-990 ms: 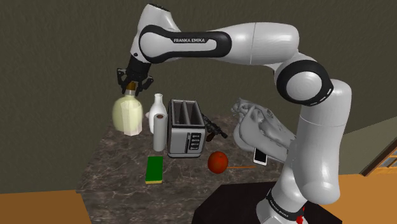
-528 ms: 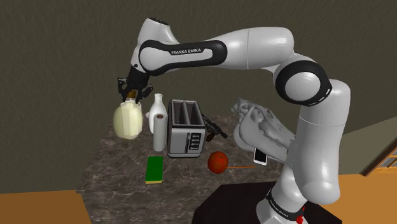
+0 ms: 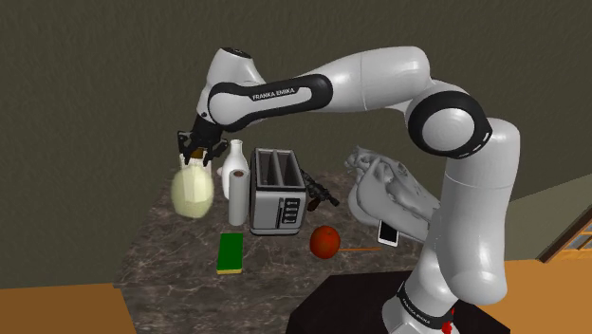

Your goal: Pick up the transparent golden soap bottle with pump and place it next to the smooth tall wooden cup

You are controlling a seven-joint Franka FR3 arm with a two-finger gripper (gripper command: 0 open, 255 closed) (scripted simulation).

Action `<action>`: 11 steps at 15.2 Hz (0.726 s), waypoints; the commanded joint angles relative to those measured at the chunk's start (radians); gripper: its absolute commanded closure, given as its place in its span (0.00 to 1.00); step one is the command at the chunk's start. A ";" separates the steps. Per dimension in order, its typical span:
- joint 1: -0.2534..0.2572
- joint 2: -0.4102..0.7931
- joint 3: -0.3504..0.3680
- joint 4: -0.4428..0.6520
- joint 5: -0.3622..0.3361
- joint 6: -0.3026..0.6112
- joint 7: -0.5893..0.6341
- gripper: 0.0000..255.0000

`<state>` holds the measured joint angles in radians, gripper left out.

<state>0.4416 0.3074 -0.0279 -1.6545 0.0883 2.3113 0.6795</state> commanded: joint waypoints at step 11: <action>-0.002 0.055 0.005 -0.087 0.012 0.143 -0.015 1.00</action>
<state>0.4396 0.3577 -0.0236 -1.7361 0.0998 2.4429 0.6649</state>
